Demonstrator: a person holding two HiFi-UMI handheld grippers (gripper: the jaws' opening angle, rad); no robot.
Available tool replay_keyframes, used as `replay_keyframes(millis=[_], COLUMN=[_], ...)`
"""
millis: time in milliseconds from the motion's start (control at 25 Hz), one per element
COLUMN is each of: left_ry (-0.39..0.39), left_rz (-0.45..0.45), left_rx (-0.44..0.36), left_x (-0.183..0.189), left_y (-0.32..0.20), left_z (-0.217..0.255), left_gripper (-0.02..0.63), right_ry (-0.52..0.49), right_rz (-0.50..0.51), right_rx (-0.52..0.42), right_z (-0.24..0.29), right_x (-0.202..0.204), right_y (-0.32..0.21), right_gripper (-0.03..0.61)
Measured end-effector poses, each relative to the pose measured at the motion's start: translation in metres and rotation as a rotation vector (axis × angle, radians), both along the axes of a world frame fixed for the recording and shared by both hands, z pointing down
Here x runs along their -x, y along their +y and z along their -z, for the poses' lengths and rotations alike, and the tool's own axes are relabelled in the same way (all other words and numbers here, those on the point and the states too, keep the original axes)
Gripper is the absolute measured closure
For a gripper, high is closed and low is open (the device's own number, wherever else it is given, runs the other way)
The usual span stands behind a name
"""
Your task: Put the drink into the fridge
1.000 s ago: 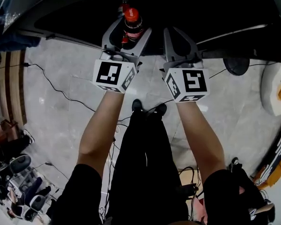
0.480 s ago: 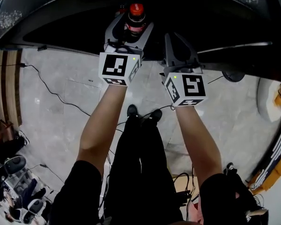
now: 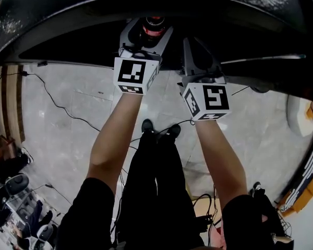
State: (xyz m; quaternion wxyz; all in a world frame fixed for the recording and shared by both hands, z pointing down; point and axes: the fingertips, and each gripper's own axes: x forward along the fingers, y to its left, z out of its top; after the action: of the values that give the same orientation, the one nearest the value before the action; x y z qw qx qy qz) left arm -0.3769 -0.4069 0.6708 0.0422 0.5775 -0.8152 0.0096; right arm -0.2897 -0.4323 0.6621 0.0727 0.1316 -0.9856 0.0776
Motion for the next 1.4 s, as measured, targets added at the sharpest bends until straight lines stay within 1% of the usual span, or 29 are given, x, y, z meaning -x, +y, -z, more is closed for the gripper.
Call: replay_keyframes(millis=[240,400,760,920,1120,1280,1320,1400], left_ry=[0.001,-0.001,0.025,0.007,0.007,0.041,0.048,0.055], left_rz=[-0.012,-0.023,-0.039,-0.047,-0.044,-0.015,-0.007,-0.005], left_rx=[-0.002,0.0,-0.007,-0.009,0.01,-0.007,-0.012,-0.018], left_x=[0.001,0.001,-0.004,-0.008,-0.016,-0.027,-0.03,-0.038], left_y=[-0.002,-0.002,0.008,0.012,0.025,0.049,0.057,0.072], left_z=[-0.004,-0.001,-0.001,0.0,-0.002,0.004,0.007,0.012], left_gripper=[0.299,0.299,0.298,0.298,0.298,0.299,0.303,0.405], right_ry=[0.014,0.008,0.02,0.025,0.037,0.051,0.056,0.07], right_rz=[-0.004,-0.005,0.013,0.013,0.011,0.016,0.019,0.02], right_rx=[-0.016,-0.023,-0.029,-0.024,-0.023,-0.035,-0.041,-0.053], right_z=[-0.007,-0.001,-0.003,-0.005,-0.007,-0.006,-0.005,-0.001], right_x=[0.0,0.004,-0.002,-0.003,-0.008,-0.017,-0.02,-0.029], right_y=[-0.003,-0.008,0.008,0.011,0.017,0.032,0.036,0.046], right_gripper=[0.552,0.552,0.552,0.552,0.552,0.552,0.552,0.552])
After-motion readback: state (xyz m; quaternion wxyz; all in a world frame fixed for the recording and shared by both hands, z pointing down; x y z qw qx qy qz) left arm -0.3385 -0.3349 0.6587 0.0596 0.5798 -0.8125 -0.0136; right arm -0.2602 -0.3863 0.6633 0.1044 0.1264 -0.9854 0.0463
